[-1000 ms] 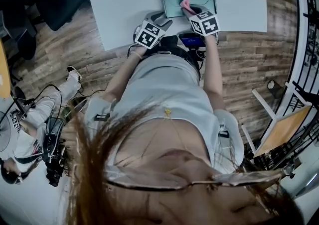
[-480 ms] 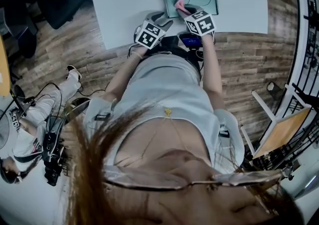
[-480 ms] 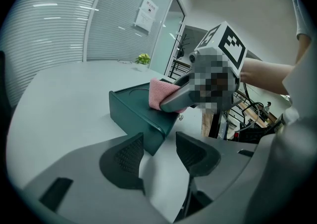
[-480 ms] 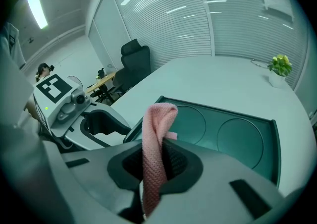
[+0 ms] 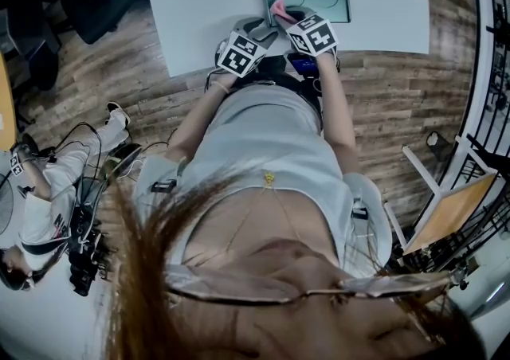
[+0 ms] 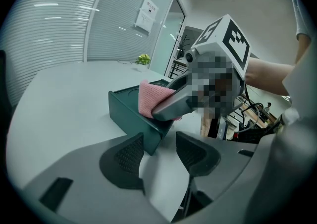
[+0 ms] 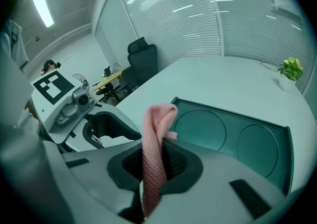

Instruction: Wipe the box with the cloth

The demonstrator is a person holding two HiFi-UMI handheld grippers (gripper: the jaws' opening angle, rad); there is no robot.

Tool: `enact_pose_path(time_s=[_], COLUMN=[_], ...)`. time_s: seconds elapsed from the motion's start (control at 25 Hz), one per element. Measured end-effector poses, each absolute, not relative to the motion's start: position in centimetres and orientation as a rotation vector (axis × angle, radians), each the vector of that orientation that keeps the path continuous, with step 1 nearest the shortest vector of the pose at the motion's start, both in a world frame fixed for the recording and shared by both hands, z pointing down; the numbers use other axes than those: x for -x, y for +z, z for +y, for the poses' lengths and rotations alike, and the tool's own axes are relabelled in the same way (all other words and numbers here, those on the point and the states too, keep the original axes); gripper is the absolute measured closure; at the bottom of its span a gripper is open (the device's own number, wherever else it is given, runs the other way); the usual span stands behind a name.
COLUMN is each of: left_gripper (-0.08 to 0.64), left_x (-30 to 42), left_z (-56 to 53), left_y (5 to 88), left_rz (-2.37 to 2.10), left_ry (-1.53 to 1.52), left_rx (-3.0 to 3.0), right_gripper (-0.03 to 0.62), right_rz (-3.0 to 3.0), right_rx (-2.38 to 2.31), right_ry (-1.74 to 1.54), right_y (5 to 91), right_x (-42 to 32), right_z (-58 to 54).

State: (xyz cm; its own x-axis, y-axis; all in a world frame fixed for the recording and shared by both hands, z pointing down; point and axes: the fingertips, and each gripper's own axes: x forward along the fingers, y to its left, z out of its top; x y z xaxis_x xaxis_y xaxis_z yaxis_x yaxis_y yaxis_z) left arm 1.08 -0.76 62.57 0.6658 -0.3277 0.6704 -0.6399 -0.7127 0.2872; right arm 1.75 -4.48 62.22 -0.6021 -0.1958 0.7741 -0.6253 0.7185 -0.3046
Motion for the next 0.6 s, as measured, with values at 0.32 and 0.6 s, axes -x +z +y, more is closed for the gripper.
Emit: enact_pose_path(time_s=[0.32, 0.6], left_gripper=[0.344, 0.344], left_x=[-0.93, -0.81], left_z=[-0.69, -0.77], left_y=[62.7, 62.57], left_rz=[-0.756, -0.764], left_ry=[0.821, 0.825], left_rx=[-2.363, -2.352], right_gripper=[0.554, 0.554], right_rz=[-2.197, -2.231], right_rx=[-0.593, -0.568], right_ry=[0.742, 0.777], right_y=[62.28, 62.27], right_x=[-0.67, -0.8], right_z=[-4.09, -4.13])
